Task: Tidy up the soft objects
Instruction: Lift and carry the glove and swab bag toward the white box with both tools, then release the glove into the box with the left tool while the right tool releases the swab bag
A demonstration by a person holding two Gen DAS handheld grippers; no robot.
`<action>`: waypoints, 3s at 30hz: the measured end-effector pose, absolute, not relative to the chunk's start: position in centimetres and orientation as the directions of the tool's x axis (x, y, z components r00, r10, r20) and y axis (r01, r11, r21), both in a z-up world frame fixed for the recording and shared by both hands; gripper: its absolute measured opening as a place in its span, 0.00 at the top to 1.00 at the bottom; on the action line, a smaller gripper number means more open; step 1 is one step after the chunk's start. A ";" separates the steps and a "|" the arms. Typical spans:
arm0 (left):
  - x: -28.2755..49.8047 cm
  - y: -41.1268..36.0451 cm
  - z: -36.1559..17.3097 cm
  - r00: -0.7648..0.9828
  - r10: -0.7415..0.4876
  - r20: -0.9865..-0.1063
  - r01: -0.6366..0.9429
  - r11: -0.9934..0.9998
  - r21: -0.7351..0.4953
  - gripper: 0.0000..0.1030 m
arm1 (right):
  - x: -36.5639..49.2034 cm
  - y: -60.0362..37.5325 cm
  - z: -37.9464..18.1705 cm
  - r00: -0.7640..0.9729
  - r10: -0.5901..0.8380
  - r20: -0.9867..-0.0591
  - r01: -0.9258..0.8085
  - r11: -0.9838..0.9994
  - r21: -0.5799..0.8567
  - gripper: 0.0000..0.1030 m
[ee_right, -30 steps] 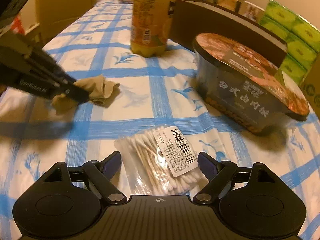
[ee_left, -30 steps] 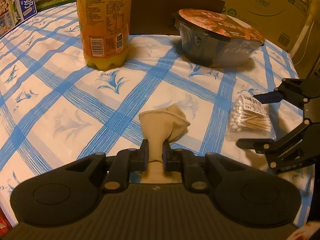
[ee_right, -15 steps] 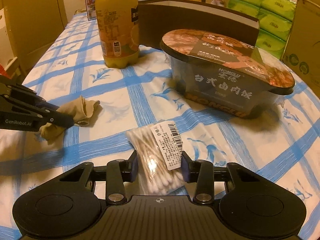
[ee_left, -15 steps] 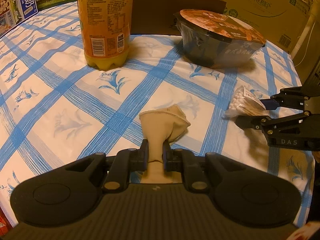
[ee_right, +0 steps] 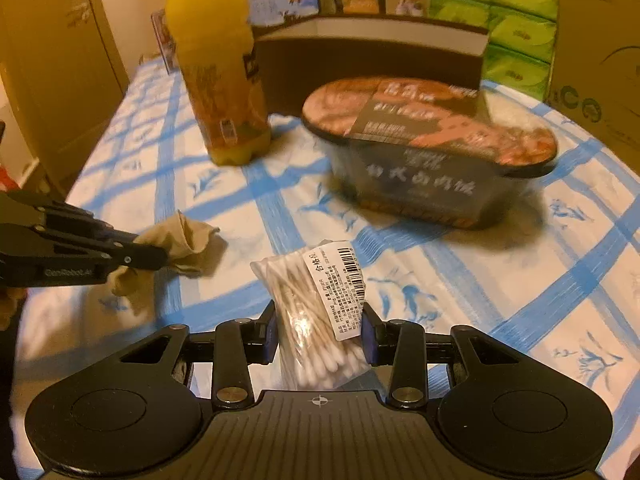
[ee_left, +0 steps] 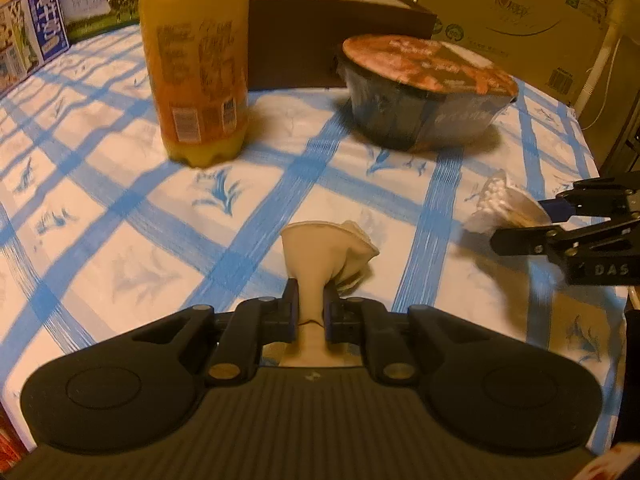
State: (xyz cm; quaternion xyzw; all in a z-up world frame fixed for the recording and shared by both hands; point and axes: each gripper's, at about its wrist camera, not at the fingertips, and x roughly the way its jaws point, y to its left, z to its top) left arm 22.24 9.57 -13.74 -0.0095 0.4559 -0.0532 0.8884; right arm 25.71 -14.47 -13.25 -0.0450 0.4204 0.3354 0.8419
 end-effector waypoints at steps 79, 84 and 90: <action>54.1 6.5 -4.8 0.621 0.304 -0.722 -0.379 0.923 0.062 0.54 | 55.8 -11.8 -7.1 0.559 0.576 -0.597 -0.532 0.801 0.275 0.50; 54.0 6.7 -5.1 0.613 0.305 -0.729 -0.387 0.920 0.060 0.54 | 55.7 -12.0 -7.1 0.591 0.564 -0.577 -0.521 0.813 0.261 0.36; 53.8 6.6 -5.2 0.612 0.301 -0.731 -0.382 0.922 0.060 0.53 | 55.5 -12.4 -7.3 0.589 0.552 -0.590 -0.518 0.818 0.248 0.34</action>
